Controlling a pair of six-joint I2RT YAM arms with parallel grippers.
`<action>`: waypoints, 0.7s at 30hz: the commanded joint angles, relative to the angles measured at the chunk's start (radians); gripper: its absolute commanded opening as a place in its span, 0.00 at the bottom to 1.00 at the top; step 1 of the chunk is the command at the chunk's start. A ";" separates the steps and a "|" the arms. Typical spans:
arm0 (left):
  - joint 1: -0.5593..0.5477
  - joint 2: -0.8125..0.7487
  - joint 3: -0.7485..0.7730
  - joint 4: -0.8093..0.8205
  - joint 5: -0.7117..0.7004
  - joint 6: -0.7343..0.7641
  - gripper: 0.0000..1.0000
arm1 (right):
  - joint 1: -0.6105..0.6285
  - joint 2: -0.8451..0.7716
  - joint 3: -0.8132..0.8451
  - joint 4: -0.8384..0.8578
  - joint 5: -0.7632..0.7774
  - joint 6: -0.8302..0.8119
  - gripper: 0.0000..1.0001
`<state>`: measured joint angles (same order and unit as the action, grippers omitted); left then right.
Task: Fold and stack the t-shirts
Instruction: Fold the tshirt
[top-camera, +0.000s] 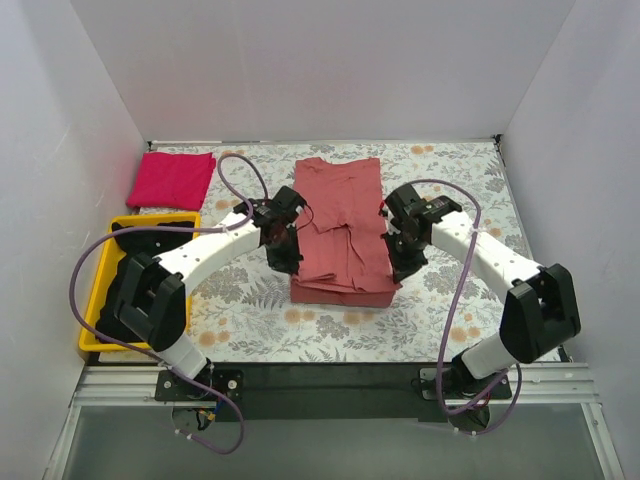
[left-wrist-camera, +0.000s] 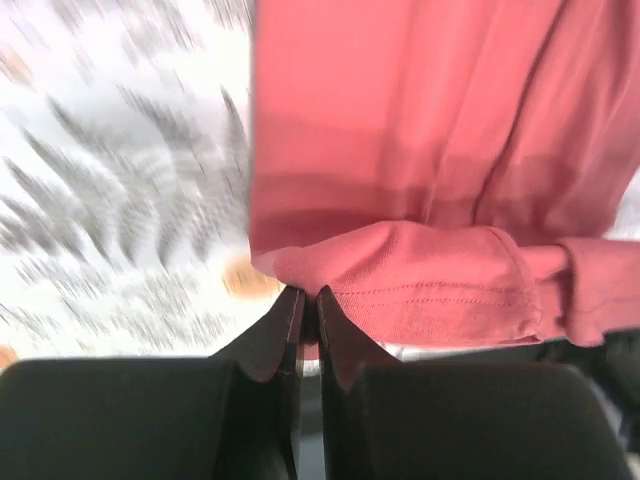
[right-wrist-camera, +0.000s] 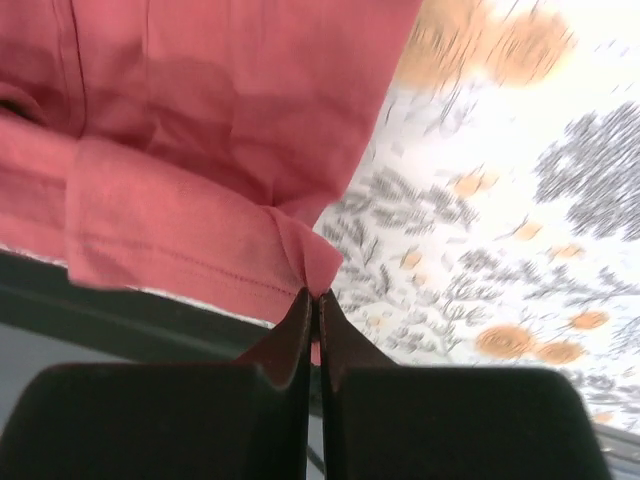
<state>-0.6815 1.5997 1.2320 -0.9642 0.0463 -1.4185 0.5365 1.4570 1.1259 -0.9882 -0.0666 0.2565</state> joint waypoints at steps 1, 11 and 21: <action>0.059 0.049 0.067 0.076 -0.131 0.104 0.00 | -0.017 0.073 0.125 0.039 0.062 -0.062 0.01; 0.140 0.175 0.130 0.330 -0.255 0.210 0.00 | -0.058 0.298 0.371 0.148 0.162 -0.140 0.01; 0.158 0.238 0.202 0.453 -0.281 0.303 0.00 | -0.124 0.370 0.426 0.178 0.149 -0.148 0.01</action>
<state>-0.5346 1.8294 1.3830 -0.5842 -0.1814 -1.1732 0.4309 1.8229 1.5108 -0.8303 0.0650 0.1257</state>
